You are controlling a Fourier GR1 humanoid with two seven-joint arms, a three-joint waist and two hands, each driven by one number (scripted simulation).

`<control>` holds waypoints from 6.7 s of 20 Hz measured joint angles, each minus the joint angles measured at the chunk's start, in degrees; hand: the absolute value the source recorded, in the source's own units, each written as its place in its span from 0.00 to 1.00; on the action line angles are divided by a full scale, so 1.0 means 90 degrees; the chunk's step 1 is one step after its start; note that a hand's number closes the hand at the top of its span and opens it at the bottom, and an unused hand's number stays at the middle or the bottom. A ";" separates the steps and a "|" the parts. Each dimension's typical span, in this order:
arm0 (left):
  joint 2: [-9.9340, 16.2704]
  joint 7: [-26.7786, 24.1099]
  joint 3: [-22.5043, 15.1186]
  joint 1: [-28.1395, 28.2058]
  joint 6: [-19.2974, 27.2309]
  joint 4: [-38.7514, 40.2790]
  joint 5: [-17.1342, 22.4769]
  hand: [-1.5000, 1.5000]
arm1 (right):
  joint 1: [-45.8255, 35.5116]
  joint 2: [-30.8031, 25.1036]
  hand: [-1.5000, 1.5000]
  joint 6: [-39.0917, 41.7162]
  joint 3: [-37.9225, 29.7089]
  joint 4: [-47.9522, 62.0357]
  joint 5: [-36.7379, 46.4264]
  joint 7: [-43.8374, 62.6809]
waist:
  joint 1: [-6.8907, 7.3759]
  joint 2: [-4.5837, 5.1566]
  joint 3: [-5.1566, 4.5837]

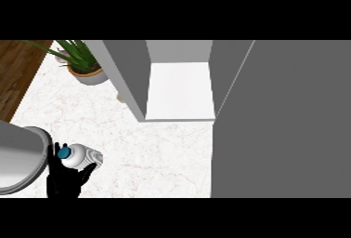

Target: Pick up the bottled water, place it into the cabinet and close the cabinet

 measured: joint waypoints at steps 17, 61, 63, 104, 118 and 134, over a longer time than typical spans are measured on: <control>-0.0040 -0.0771 0.0086 -0.0707 0.0023 0.0383 0.0064 1.00 | -0.0073 0.0011 0.00 0.0056 -0.0156 0.0039 -0.0061 0.0049 | 0.0031 -0.0008 0.0004; -0.0248 0.2818 -0.5987 -0.3436 0.5936 -0.4175 -0.1185 1.00 | -0.1107 -0.0078 0.00 -0.0109 -0.0316 0.0161 -0.0251 0.0598 | -0.0049 0.0006 0.0005; -0.0252 0.2829 -0.5968 -0.3600 0.6063 -0.3959 -0.1173 1.00 | -0.1149 -0.0067 0.00 -0.0110 -0.0383 0.0166 -0.0272 0.0638 | -0.0045 0.0005 0.0005; -0.0254 0.0827 -0.4502 -0.6807 0.5211 0.2954 -0.0626 0.00 | -0.1615 -0.0119 0.00 0.0252 -0.0789 0.0343 -0.0772 0.0949 | -0.0264 0.0093 0.0005; -0.0207 0.0393 -0.3839 -0.7317 0.4260 0.3185 -0.0343 0.00 | -0.1618 -0.0240 0.00 0.0369 -0.1038 0.0350 -0.0881 0.0906 | -0.0207 0.0059 0.0002; -0.0264 0.0968 -0.4837 -0.5582 0.3819 0.0345 0.0096 0.00 | -0.1658 -0.0139 0.00 0.0233 -0.0766 0.0306 -0.0981 0.1246 | 0.0116 -0.0061 0.0002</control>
